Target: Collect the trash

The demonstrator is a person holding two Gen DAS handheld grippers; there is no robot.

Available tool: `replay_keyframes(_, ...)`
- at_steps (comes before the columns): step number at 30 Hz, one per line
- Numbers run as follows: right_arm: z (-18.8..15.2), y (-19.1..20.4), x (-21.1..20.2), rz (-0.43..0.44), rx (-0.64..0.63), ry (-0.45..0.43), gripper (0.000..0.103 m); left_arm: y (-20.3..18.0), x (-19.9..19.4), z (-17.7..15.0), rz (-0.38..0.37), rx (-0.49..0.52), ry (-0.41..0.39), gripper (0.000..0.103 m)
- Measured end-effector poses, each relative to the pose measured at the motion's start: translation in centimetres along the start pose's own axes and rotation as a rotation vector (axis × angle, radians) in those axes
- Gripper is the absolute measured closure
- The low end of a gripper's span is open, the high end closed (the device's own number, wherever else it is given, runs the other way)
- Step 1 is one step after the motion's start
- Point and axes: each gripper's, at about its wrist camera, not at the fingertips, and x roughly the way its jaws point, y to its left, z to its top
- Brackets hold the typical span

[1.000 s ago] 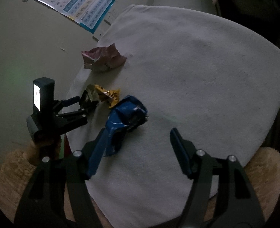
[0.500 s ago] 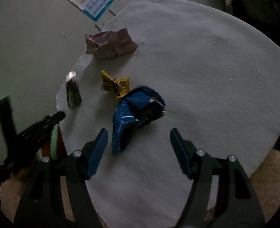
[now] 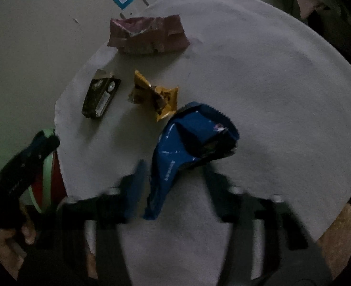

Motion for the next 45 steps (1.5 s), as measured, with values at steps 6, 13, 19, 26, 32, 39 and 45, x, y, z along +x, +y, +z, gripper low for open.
replay_keyframes(6,-0.2,-0.7,-2.6,0.049,0.0,-0.081,0.078,-1.3,3.3,2.8,0.024,0.043,0.016,0.046)
replay_keyframes(13,-0.5,-1.6,-4.4,0.07,-0.001,-0.12,0.078,-2.4,7.2,5.5,0.049,0.049,0.07,0.046)
replay_keyframes(19,-0.5,-2.0,-4.4,0.088,0.008,-0.113,0.078,-3.7,8.9,6.0,0.069,0.097,0.099,0.046)
replay_keyframes(26,-0.8,-2.6,-3.7,0.081,0.03,-0.079,0.077,-3.9,10.1,5.4,0.103,0.116,0.117,0.053)
replay_keyframes(32,-0.4,-2.6,-2.3,0.049,0.032,-0.062,0.067,-3.1,8.2,4.4,0.126,0.092,0.041,0.055)
replay_keyframes(39,0.5,-1.7,-0.3,0.031,0.005,-0.026,0.061,-1.8,-0.4,1.9,0.069,-0.038,-0.087,0.055)
replay_keyframes(45,0.1,-1.8,-1.3,0.064,0.017,-0.032,0.079,-1.4,-6.1,-0.2,0.049,-0.106,-0.171,0.055)
